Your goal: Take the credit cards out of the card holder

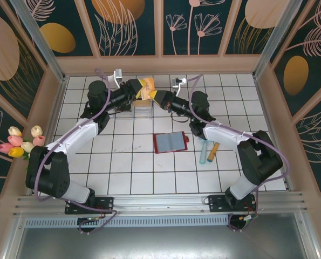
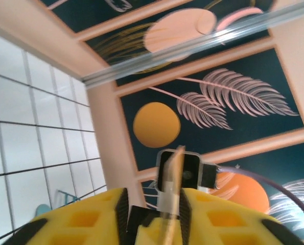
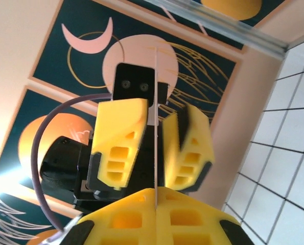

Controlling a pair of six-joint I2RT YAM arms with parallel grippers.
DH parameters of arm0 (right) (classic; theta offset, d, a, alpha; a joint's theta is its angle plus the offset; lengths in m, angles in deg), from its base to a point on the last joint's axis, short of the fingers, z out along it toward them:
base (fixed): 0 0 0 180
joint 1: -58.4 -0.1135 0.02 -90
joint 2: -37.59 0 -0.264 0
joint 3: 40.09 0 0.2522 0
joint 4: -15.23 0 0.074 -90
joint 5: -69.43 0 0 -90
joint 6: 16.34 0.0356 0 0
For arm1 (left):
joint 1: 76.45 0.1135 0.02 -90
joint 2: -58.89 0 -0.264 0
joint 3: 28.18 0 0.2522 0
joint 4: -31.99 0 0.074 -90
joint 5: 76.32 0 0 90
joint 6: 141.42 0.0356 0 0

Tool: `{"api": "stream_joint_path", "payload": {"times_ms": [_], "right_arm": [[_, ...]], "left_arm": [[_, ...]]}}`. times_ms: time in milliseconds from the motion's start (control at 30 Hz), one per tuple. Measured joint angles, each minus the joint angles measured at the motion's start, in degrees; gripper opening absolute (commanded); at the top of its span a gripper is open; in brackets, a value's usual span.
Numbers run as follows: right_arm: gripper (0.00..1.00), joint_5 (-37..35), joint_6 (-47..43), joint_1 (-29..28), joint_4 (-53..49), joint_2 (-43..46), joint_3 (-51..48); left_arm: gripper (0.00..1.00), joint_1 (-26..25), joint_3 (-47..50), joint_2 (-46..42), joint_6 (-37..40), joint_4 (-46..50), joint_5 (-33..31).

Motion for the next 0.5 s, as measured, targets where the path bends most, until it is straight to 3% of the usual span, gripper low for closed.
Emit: {"api": "stream_joint_path", "payload": {"times_ms": [133,300,500], "right_arm": [[0.0,-1.38,-6.88,0.44,-7.45,1.44,0.0],[0.0,-5.27,-19.15,1.18,-19.76,2.91,0.66],[0.0,-8.33,-36.72,1.18,-34.34,1.66,6.4]], "left_arm": [[0.77,0.48,-0.17,-0.79,5.14,10.45,-4.13],[0.98,2.95,0.28,-3.15,12.02,21.81,-9.88],[0.98,4.68,5.49,-8.57,18.4,30.21,-16.85]]}}
